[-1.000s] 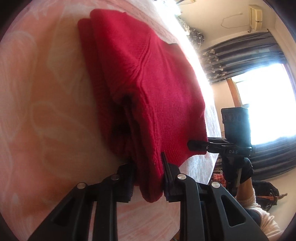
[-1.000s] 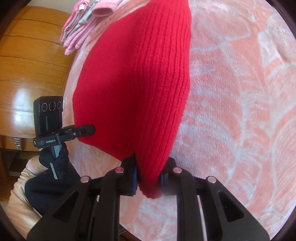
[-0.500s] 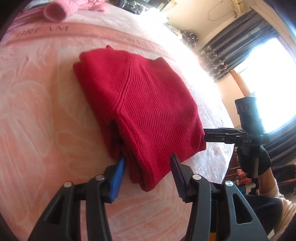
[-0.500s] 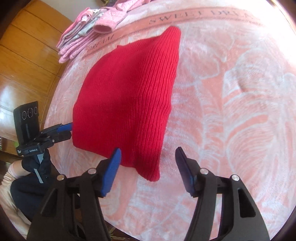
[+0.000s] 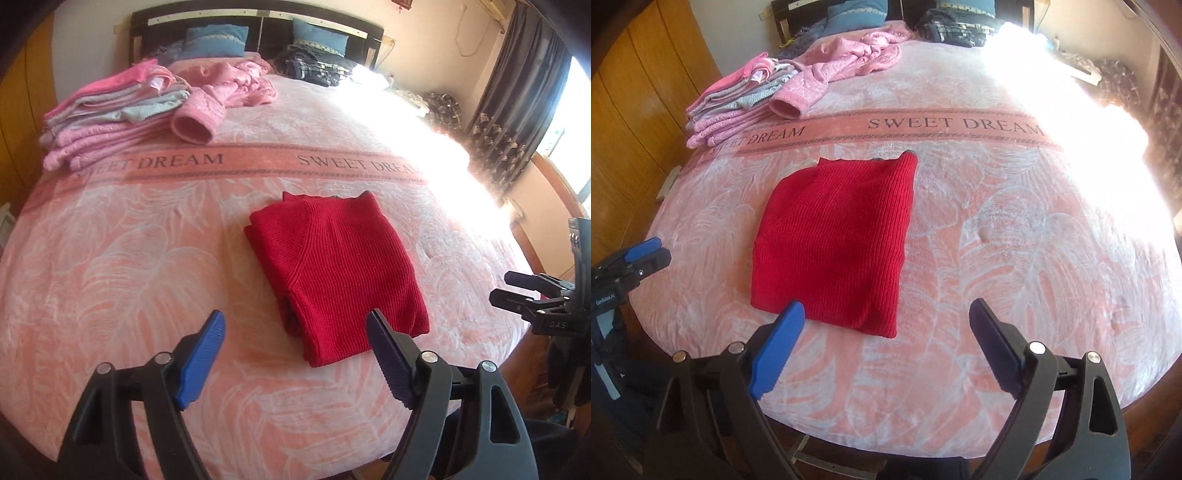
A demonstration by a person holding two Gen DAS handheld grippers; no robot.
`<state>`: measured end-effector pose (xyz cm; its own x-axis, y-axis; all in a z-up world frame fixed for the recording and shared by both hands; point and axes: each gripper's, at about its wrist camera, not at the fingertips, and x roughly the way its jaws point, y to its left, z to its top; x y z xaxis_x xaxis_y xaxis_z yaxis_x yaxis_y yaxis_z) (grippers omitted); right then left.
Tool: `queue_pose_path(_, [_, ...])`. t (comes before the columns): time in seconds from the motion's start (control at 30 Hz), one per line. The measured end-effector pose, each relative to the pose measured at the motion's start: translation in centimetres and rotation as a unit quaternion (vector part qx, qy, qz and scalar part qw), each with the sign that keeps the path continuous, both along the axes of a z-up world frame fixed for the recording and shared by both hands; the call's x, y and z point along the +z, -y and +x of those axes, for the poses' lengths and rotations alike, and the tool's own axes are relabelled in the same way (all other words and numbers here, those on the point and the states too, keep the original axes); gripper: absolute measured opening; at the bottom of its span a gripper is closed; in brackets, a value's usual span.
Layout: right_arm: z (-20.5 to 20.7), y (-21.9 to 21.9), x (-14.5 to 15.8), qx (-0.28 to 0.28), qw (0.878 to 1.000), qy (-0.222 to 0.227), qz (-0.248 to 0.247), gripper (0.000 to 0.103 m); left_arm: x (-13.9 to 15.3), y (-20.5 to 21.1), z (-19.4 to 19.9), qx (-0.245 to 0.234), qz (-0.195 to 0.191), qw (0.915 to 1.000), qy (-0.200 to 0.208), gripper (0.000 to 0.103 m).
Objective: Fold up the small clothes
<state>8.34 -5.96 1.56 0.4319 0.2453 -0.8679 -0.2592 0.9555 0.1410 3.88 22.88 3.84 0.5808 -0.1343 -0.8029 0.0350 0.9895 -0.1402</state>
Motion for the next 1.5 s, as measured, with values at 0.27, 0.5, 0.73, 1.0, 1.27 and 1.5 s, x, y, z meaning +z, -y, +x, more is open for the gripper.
queue_pose_path(0.27, [-3.3,-1.6,2.3,-0.014,0.999,0.011,0.041,0.091,1.4,-0.6,-4.0,0.028,-0.012,0.9995,0.002,0.084])
queue_pose_path(0.5, [-5.4,-3.0,2.8,-0.038,0.999,0.017,0.005,0.091,0.9,0.2,-6.5,0.042,0.016,0.9989,0.011,0.084])
queue_pose_path(0.73, [-7.6,-4.0,2.5,-0.036,0.998,0.040,-0.011,0.091,0.8,0.4,-8.5,0.071,0.056,0.9954,0.032,0.089])
queue_pose_path(1.0, [-9.2,-4.7,2.0,-0.044,0.997,0.056,-0.021,0.091,0.7,0.8,-10.3,0.089,0.092,0.9906,0.049,0.094])
queue_pose_path(1.27, [-9.5,-5.3,0.9,-0.041,0.998,0.053,-0.020,0.091,-0.1,0.7,-10.7,0.100,0.110,0.9879,0.045,0.094])
queue_pose_path(1.5, [-9.4,-5.2,-0.4,-0.034,0.999,0.031,-0.008,0.091,-0.6,0.9,-10.7,0.107,0.127,0.9852,0.042,0.094])
